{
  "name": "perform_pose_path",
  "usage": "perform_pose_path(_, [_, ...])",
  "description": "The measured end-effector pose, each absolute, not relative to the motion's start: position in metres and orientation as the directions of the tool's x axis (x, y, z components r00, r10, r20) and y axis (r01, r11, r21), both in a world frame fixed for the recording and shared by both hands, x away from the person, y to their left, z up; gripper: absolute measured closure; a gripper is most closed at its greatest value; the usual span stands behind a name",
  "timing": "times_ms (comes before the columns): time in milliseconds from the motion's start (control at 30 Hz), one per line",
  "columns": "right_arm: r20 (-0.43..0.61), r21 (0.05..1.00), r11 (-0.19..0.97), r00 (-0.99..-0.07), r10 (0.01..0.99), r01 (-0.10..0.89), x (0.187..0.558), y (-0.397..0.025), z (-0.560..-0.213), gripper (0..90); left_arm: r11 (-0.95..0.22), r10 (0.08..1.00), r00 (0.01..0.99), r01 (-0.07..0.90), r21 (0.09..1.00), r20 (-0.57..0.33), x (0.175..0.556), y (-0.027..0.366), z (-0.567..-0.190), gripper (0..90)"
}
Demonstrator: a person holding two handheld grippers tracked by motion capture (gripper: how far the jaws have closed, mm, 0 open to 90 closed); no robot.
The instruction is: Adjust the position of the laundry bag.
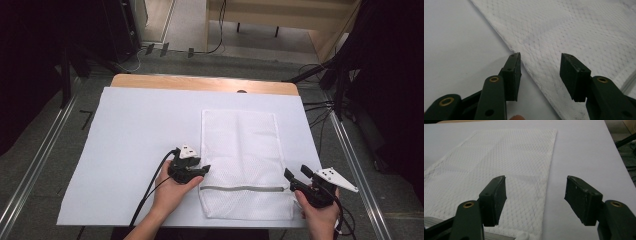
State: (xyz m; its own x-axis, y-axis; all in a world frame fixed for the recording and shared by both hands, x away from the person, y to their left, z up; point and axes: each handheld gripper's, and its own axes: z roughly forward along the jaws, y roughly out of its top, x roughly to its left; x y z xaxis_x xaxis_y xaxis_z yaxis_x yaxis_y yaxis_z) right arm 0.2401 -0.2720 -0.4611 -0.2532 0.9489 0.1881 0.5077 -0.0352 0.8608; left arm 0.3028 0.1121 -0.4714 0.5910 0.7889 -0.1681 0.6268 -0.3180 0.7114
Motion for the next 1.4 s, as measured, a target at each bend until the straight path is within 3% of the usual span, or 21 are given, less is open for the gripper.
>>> perform_pose_path(100, [0.189,0.859,-0.036,-0.25,0.95,0.511,0.24,-0.271,-0.461,34.8,-0.311,0.801,0.577,0.629,0.712,-0.159,0.304,0.108,-0.472,53.5])
perform_pose_path(167, [0.181,0.859,-0.026,-0.256,0.95,0.511,0.24,-0.27,-0.462,34.9,-0.335,0.826,0.557,0.614,0.715,-0.091,0.3,0.101,-0.472,59.1])
perform_pose_path(267, [0.173,0.858,-0.016,-0.259,0.95,0.513,0.241,-0.269,-0.462,35.2,-0.36,0.839,0.544,0.597,0.717,-0.032,0.298,0.097,-0.472,71.9])
perform_pose_path(367, [0.179,0.853,-0.021,-0.254,0.951,0.521,0.241,-0.268,-0.462,35.0,-0.359,0.83,0.555,0.594,0.72,-0.044,0.298,0.097,-0.473,87.9])
perform_pose_path(433, [0.175,0.851,-0.015,-0.257,0.95,0.525,0.242,-0.267,-0.463,34.6,-0.379,0.822,0.568,0.576,0.724,-0.022,0.296,0.096,-0.473,90.0])
perform_pose_path(767, [0.168,0.851,-0.006,-0.262,0.95,0.526,0.241,-0.265,-0.463,34.7,-0.352,0.816,0.574,0.591,0.726,-0.073,0.297,0.119,-0.468,90.0])
perform_pose_path(967, [0.164,0.852,0.003,-0.273,0.948,0.523,0.241,-0.26,-0.462,34.7,-0.293,0.828,0.546,0.617,0.731,-0.129,0.293,0.162,-0.464,90.0])
perform_pose_path(1400, [0.158,0.853,0.034,-0.32,0.934,0.521,0.24,-0.241,-0.459,34.5,-0.212,0.872,0.467,0.634,0.744,-0.15,0.273,0.237,-0.458,90.0])
